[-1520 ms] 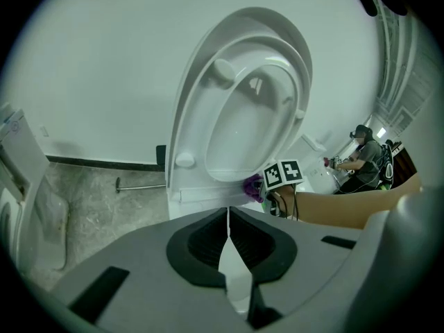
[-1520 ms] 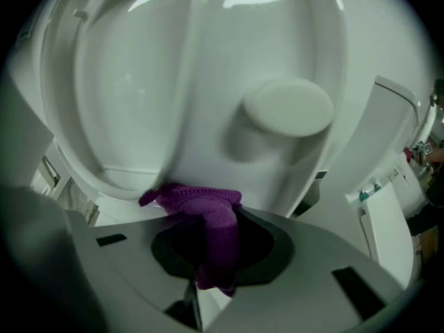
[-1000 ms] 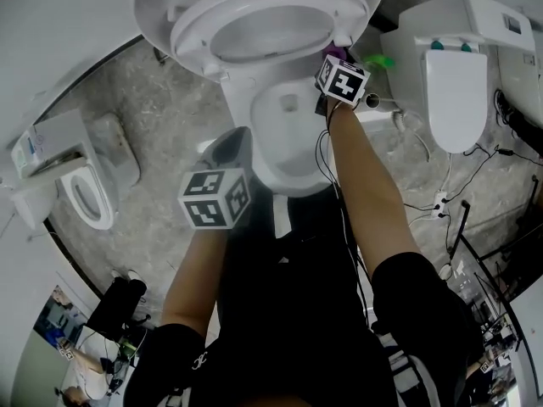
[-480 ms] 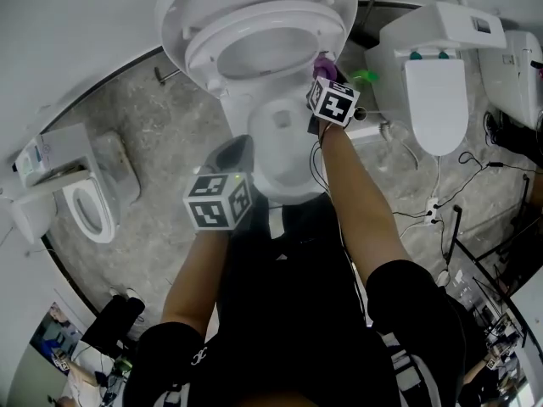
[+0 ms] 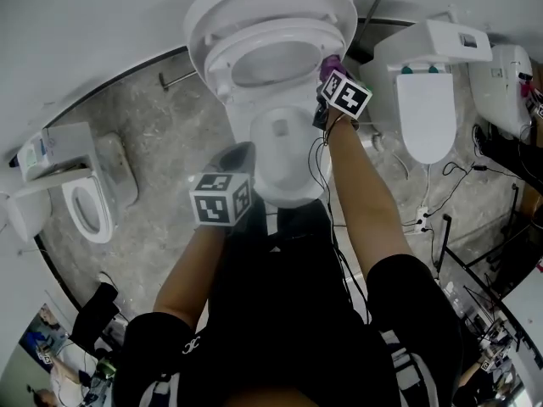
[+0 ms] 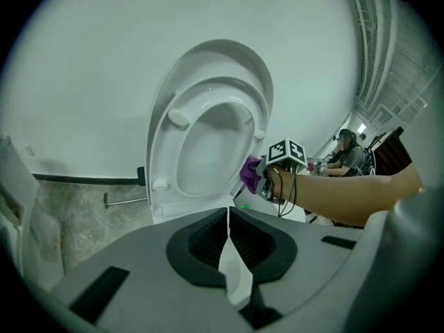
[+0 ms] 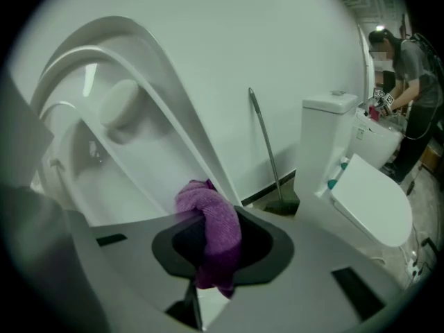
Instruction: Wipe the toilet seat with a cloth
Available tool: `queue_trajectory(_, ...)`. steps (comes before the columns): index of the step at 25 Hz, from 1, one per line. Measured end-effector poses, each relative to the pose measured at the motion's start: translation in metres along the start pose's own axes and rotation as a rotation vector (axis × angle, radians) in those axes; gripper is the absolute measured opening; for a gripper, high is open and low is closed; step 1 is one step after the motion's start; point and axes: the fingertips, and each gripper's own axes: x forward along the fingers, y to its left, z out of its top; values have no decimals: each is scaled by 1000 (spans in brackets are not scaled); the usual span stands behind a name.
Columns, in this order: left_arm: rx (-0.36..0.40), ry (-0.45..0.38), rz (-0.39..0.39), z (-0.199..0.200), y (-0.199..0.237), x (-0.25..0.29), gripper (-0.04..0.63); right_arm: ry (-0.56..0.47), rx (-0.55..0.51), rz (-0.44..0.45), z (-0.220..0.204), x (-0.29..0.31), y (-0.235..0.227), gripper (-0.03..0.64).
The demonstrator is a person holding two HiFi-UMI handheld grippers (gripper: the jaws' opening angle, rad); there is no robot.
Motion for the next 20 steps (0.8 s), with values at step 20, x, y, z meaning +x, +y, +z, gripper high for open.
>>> queue_trajectory(20,82,-147,-37,85,-36,-66,9,-115,11,51,74,-110,53,80)
